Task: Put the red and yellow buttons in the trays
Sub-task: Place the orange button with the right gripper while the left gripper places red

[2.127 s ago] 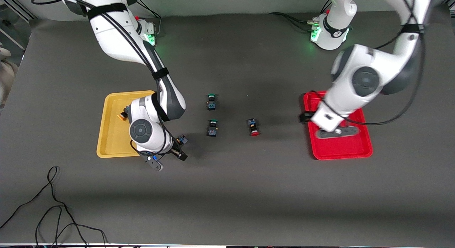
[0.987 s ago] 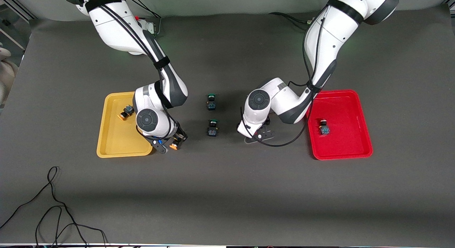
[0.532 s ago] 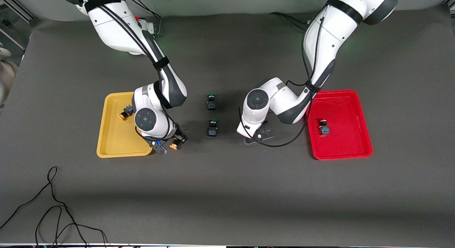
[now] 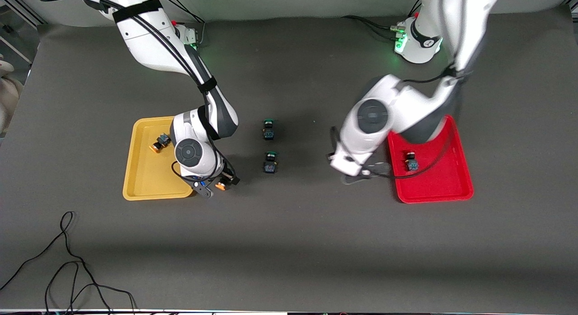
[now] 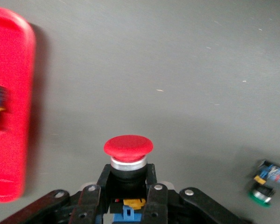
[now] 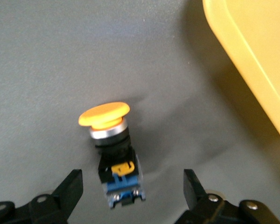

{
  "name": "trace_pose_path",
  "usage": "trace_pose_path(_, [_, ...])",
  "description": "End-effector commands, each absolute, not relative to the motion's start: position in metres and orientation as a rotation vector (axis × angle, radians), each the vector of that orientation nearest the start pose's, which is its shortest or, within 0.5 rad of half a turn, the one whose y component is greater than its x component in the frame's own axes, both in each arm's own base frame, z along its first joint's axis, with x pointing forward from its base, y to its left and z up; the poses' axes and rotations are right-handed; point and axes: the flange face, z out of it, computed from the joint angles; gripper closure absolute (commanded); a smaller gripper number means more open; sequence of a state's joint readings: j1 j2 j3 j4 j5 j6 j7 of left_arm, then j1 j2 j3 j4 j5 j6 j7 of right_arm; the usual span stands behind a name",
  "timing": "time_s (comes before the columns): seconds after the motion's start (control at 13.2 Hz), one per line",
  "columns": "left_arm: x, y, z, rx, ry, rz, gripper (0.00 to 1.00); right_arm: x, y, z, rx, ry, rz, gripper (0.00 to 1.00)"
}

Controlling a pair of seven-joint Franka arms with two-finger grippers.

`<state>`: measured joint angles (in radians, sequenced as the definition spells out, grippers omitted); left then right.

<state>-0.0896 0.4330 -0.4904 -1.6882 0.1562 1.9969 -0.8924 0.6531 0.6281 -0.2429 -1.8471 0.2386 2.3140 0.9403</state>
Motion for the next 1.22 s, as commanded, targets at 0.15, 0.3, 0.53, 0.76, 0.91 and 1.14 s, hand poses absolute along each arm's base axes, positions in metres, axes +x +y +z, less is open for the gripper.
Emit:
trace_pose_path(0.15, [0.562, -0.152, 0.347, -3.084, -0.168, 0.275, 1.0, 0.572, 0.26, 0.187, -3.042, 1.003, 0.157, 0.89])
trace_pose_path(0.3, [0.566, -0.095, 0.331, -3.094, -0.064, 0.318, 1.0, 0.575, 0.256, 0.2, -3.033, 1.011, 0.159, 0.98])
trace_pose_path(0.53, [0.561, -0.023, 0.286, -3.126, 0.053, 0.238, 1.0, 0.59, 0.229, 0.249, -2.998, 1.021, 0.188, 1.0])
trace_pose_path(0.76, [0.54, -0.002, 0.218, -3.174, 0.097, 0.084, 1.0, 0.6, 0.172, 0.303, -2.965, 0.997, 0.243, 1.0])
trace_pose_path(0.91, [0.535, 0.012, 0.196, -3.161, 0.115, 0.098, 1.0, 0.602, 0.133, 0.31, -2.962, 0.974, 0.26, 1.0])
trace_pose_path(1.14, [0.539, 0.018, 0.203, -3.143, 0.106, 0.135, 0.01, 0.588, 0.068, 0.29, -3.0, 0.876, 0.235, 1.0])
